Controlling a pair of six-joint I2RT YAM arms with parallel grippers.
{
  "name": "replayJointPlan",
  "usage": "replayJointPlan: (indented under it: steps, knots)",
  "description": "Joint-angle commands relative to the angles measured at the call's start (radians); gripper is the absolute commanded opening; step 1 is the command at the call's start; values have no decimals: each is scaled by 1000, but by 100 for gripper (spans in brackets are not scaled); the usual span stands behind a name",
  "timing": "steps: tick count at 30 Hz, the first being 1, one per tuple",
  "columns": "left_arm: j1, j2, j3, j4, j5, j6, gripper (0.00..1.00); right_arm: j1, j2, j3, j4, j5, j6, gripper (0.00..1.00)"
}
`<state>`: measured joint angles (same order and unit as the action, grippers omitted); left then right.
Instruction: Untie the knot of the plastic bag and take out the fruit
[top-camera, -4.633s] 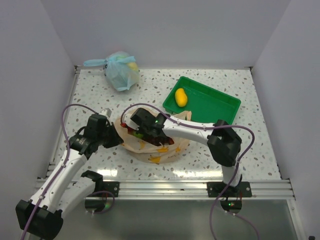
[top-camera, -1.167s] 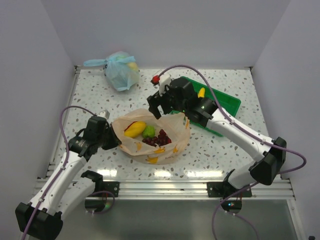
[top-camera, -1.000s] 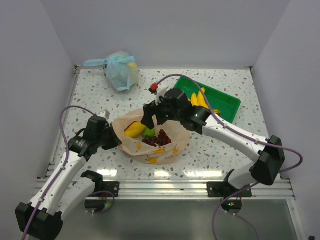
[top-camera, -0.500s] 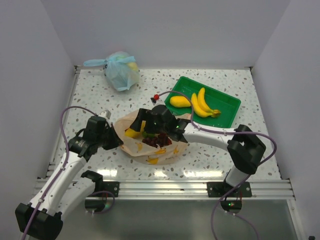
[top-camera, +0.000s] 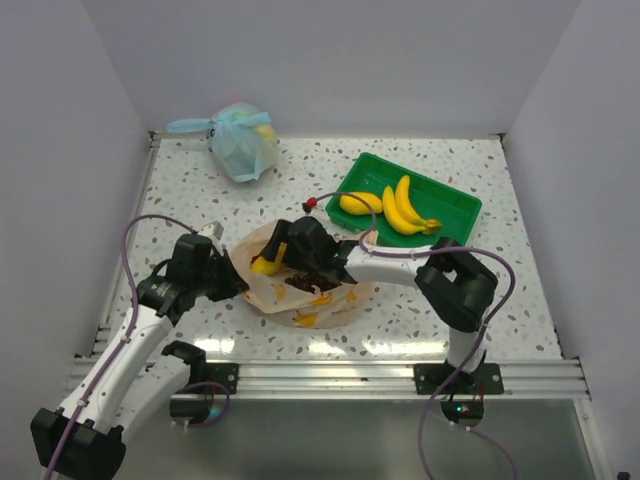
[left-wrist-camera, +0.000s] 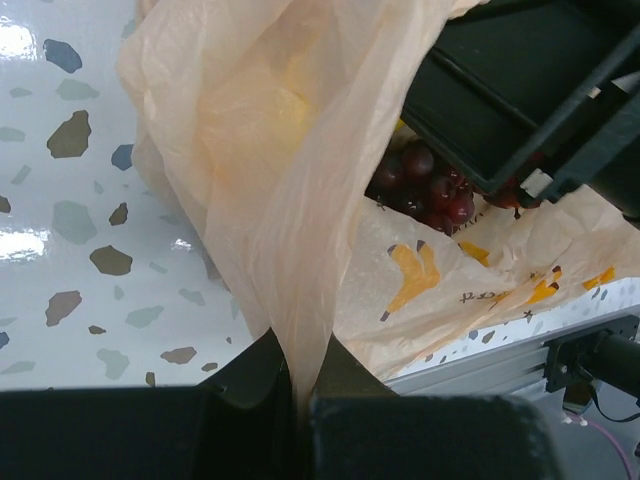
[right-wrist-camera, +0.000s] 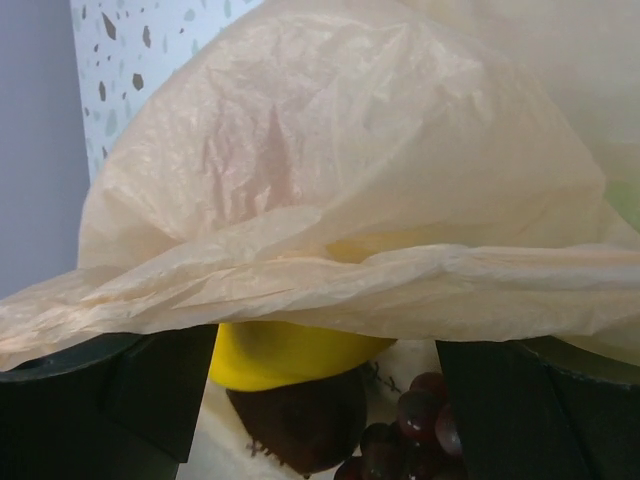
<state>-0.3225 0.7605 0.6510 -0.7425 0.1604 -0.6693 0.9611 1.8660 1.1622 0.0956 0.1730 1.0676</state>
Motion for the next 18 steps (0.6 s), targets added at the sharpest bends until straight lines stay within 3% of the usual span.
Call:
replayJointPlan:
  steps: [1, 3, 6, 11, 14, 18]
  knots:
    - [5, -9, -8, 48, 31, 19, 0, -1, 56, 76, 35, 30, 9, 89]
    - [5, -9, -10, 48, 31, 19, 0, -1, 77, 99, 29, 28, 2, 89]
    - [5, -12, -13, 46, 27, 19, 0, 1, 90, 99, 42, 33, -4, 80]
    - [5, -18, -17, 43, 7, 11, 0, -1, 35, 62, 56, 0, -27, 35]
    - [5, -9, -14, 45, -2, 8, 0, 1, -20, 21, 56, -19, -60, 20]
    - [5, 2, -5, 40, -21, 0, 0, -1, -109, -53, 55, -39, -122, 7]
